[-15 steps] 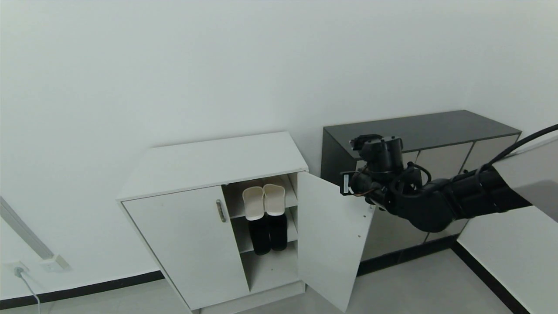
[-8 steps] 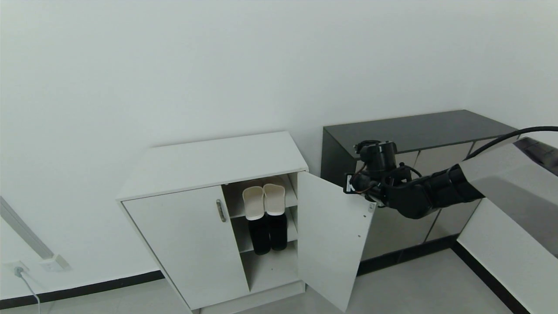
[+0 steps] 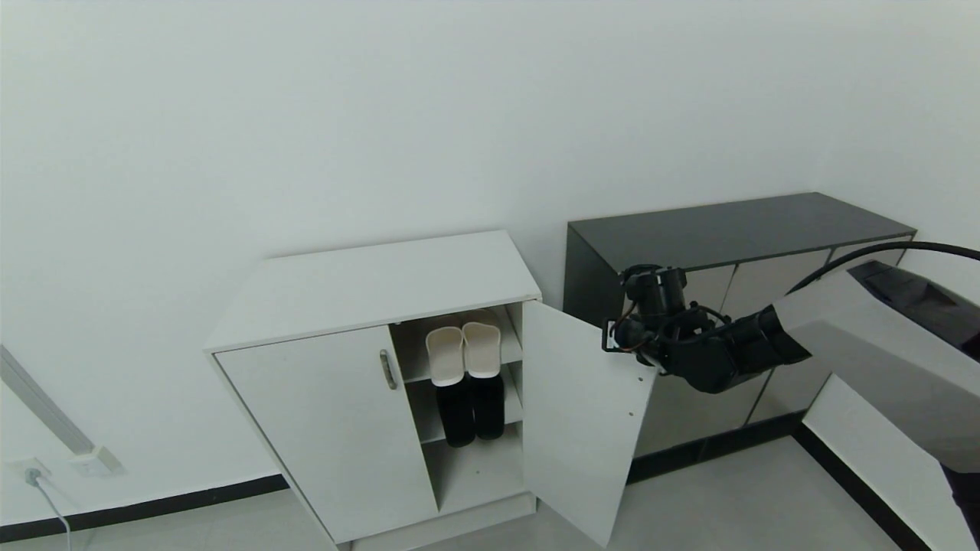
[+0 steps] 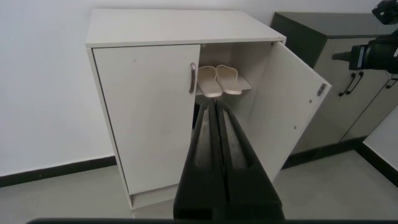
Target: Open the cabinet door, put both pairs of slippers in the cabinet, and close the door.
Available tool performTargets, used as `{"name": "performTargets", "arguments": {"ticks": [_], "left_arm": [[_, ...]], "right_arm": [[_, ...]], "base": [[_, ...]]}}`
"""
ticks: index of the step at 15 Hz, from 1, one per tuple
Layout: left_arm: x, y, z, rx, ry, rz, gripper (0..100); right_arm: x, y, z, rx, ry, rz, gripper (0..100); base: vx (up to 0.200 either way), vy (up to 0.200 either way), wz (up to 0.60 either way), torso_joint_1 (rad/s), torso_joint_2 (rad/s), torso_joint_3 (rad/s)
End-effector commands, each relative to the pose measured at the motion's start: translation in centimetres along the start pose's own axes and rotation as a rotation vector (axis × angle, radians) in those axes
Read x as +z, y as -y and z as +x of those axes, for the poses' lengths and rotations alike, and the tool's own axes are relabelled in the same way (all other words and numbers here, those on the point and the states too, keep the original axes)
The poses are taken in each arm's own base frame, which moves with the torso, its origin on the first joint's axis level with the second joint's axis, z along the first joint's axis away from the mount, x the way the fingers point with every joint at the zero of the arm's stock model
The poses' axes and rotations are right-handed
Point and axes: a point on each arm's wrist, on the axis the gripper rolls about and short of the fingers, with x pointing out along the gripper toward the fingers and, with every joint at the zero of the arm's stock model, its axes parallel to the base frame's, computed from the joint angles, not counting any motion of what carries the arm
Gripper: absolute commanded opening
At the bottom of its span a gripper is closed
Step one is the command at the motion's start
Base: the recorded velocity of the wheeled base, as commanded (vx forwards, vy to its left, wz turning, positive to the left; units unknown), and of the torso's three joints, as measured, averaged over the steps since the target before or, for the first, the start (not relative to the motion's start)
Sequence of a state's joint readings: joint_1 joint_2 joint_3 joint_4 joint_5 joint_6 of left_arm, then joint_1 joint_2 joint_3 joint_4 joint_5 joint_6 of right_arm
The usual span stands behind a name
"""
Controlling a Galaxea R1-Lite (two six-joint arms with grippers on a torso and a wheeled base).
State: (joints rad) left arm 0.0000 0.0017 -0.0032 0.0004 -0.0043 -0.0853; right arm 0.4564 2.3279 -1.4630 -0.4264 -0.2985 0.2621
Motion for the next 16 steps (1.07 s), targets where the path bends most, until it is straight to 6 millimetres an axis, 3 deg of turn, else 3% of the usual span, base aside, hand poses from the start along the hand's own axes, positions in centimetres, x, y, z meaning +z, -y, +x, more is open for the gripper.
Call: {"name": "performTargets", "arguments": {"ticks": [1,10,12,16], "left_arm": [[0.0,0.0,0.0,0.000,-0.001,-0.001,0],[0.0,0.0,0.0,0.000,-0.001,-0.001,0],[0.0,0.0,0.0,0.000,-0.001,-0.001,0],[0.0,0.0,0.0,0.000,-0.001,-0.001,0]], "right_arm": [[-0.7,0.2,1.0,-0.011,-0.009,-0.002,0],[-1.4,0.3,1.1,-0.020,-0.024,-0.008,0],[-1.6,-0.6,0.4,-0.012,-0.028,-0.018,0],[-3.1,-4.7,-3.3,0.092,-0.015,-0.062,0]], "base": [[0.000,0.000,0.00,0.000,0.00,0.000],[0.000,0.000,0.00,0.000,0.00,0.000],[0.000,0.000,0.00,0.000,0.00,0.000],[0.000,0.000,0.00,0.000,0.00,0.000]]}}
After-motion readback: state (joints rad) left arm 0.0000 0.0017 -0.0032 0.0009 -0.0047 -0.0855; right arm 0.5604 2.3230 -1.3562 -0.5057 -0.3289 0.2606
